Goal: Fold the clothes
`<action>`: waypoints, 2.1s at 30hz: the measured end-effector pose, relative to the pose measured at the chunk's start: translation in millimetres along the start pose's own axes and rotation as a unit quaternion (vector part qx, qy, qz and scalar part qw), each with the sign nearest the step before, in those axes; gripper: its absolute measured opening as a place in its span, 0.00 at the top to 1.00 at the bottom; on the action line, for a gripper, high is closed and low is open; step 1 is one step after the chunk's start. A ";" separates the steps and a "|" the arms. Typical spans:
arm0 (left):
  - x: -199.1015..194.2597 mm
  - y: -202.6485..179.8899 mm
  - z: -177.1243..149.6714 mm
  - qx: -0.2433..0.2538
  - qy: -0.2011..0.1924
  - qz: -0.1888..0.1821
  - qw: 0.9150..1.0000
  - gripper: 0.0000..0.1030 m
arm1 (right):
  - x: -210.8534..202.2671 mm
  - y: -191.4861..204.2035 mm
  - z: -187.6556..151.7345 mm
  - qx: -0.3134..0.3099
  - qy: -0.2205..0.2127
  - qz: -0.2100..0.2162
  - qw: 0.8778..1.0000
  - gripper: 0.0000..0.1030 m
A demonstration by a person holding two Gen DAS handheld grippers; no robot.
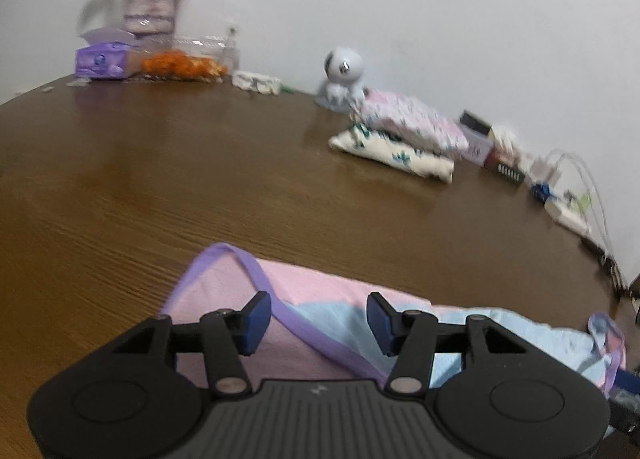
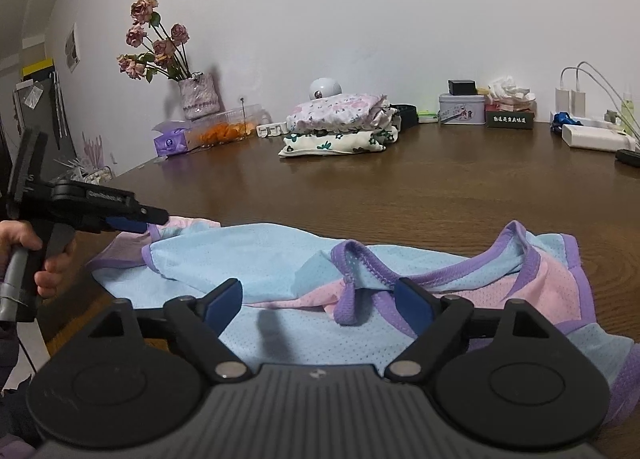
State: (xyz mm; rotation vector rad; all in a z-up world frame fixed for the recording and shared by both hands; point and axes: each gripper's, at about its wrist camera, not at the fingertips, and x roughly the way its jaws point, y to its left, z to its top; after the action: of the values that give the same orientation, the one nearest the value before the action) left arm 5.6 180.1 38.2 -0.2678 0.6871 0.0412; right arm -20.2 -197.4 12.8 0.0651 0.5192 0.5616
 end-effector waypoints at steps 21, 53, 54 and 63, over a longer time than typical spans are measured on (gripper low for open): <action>7.8 -43.5 -16.1 0.097 -0.014 0.092 0.991 0.93 | -6.4 -0.4 -3.2 0.007 -0.023 0.015 1.000 0.10; -9.7 -2.8 9.5 0.028 -0.064 0.082 0.994 0.89 | -5.4 -0.5 -4.0 0.009 -0.017 0.018 1.000 0.08; -14.6 -0.2 10.1 0.026 -0.070 0.085 0.994 0.85 | -5.4 -0.5 -4.1 0.009 -0.018 0.018 1.000 0.08; -25.8 4.7 -11.7 0.065 -0.032 0.055 0.996 0.57 | -3.6 -1.5 -3.3 0.013 -0.014 0.015 1.000 0.06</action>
State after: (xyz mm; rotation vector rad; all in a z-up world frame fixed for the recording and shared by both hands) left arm -22.2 182.9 44.8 -0.1033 0.6369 0.1097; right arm -23.6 -200.8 11.2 0.1054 0.4992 0.5818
